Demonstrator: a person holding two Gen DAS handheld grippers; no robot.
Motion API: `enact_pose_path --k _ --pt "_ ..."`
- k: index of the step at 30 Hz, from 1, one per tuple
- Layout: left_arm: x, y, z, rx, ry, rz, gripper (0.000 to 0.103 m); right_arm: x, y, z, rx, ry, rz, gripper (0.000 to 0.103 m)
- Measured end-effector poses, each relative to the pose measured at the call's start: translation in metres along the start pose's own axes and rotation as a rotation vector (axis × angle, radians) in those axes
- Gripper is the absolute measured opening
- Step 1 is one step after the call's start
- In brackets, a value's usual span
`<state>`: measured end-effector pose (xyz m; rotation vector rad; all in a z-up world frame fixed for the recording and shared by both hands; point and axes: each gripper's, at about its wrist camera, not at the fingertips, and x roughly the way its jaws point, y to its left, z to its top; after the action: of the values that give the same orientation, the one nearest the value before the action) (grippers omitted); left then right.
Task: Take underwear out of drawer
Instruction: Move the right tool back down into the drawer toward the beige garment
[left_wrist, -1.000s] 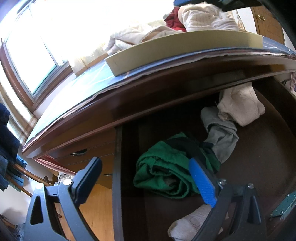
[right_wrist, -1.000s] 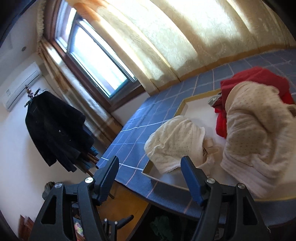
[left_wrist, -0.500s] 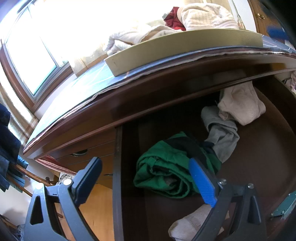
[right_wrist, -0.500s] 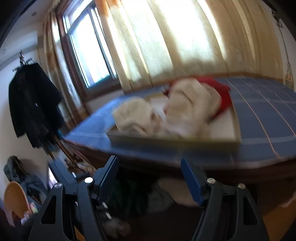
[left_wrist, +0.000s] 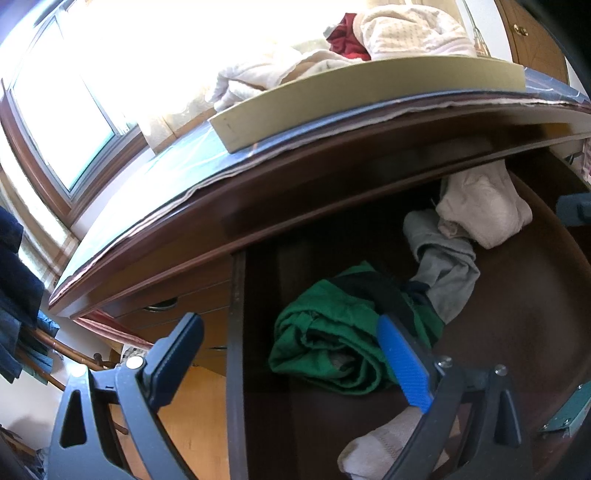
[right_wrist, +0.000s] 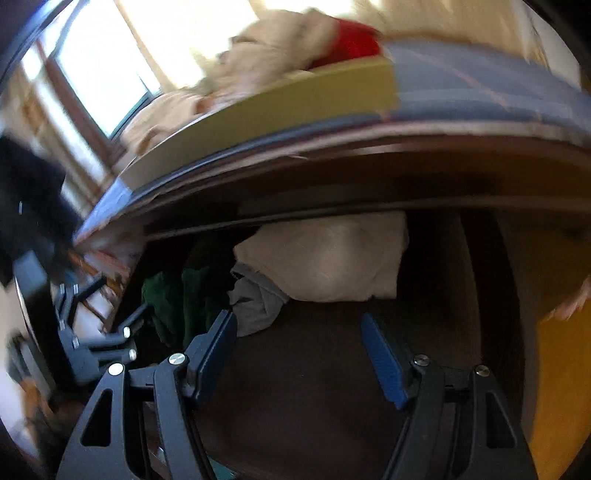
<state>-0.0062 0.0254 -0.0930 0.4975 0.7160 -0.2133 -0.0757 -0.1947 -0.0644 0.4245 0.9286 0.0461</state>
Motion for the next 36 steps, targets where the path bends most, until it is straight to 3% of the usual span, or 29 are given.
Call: enact_pose_path --k 4,8,16,21,23,29,36 --pt "0.000 0.000 0.000 0.000 -0.002 0.000 0.096 0.013 -0.027 0.003 0.172 0.021 -0.037 0.072" --pt "0.000 0.000 0.000 0.001 -0.001 0.000 0.096 0.024 -0.036 0.005 0.235 0.076 -0.043 0.072" --pt "-0.001 0.000 0.000 0.003 -0.003 0.001 0.096 0.033 -0.031 0.020 0.211 0.085 -0.092 0.072" --pt "-0.002 0.000 0.000 0.004 -0.003 0.000 0.096 0.034 -0.016 0.025 0.041 0.148 -0.113 0.072" --pt "-0.002 0.000 0.000 0.004 -0.002 0.000 0.096 0.040 -0.015 0.025 -0.018 0.212 -0.118 0.072" --pt "-0.001 -0.001 0.000 0.004 0.000 0.001 0.096 0.051 -0.027 0.029 0.050 0.171 -0.160 0.072" --pt "-0.002 -0.001 0.000 0.002 -0.004 -0.002 0.096 0.067 -0.028 0.037 0.093 0.197 -0.190 0.072"
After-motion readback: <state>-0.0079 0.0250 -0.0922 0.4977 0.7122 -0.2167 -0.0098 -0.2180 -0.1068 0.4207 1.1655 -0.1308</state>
